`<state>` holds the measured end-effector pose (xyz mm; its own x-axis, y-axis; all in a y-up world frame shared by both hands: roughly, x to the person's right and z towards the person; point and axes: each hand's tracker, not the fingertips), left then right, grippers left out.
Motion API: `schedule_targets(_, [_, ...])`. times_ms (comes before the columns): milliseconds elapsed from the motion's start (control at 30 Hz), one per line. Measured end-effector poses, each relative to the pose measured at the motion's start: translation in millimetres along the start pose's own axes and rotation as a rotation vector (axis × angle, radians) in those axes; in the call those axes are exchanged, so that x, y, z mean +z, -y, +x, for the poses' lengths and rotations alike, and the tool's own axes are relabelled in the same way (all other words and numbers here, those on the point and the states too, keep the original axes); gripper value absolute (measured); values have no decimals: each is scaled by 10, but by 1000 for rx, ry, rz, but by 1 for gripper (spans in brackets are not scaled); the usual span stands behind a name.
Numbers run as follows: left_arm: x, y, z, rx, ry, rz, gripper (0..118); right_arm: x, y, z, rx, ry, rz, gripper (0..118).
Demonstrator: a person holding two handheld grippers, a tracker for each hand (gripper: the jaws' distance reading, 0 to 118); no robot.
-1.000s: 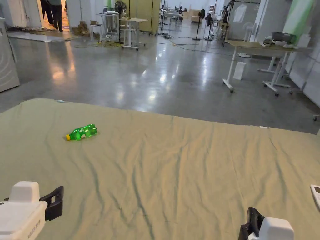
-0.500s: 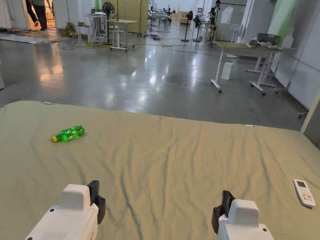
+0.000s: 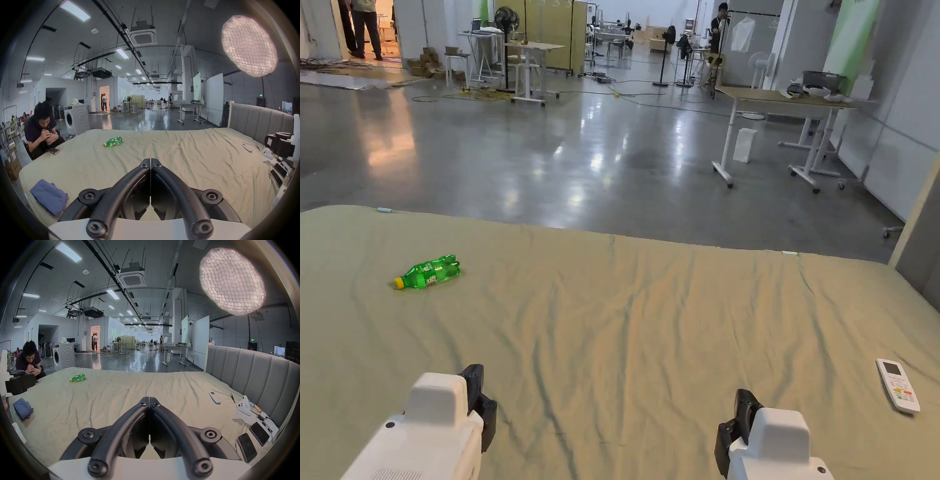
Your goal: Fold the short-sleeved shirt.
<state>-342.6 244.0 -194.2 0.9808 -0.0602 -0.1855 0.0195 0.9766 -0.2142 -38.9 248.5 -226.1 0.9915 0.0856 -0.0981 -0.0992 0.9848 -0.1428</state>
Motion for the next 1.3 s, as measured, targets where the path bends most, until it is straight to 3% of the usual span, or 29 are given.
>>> schedule_targets(500, [72,-138,53,-51,6,7,1,33,-103,-20,8,-13,12,1])
schedule_targets(533, [80,-145,60,-53,4,2,7,32,-114,-12,6,-11,15,5])
schedule_targets(567, [90,-157,64,-56,2,0,17,33,-126,8,-8,-13,12,20])
schedule_targets(600, [111,-155,68,-53,0,1,32,38,-106,26,-72,-7,-18,38])
schedule_targets(633, [126,-151,66,-38,2,9,52,44,-117,33,-73,2,-1,53])
schedule_targets(667, [136,-148,64,-23,11,13,63,45,-116,40,-73,-1,-2,63])
schedule_targets(700, [140,-153,69,-13,20,13,67,46,-117,45,-70,-1,-4,65])
schedule_targets(800, [139,-137,91,-9,18,6,67,57,-124,51,-59,13,7,68])
schedule_targets(933, [135,-116,111,-28,-5,9,77,62,-140,61,-52,15,19,89])
schedule_targets(1100, [115,-141,86,13,-33,18,88,48,-200,32,-42,8,13,106])
schedule_targets(1300, [97,-215,25,115,-71,-17,91,78,-250,13,-20,-22,55,118])
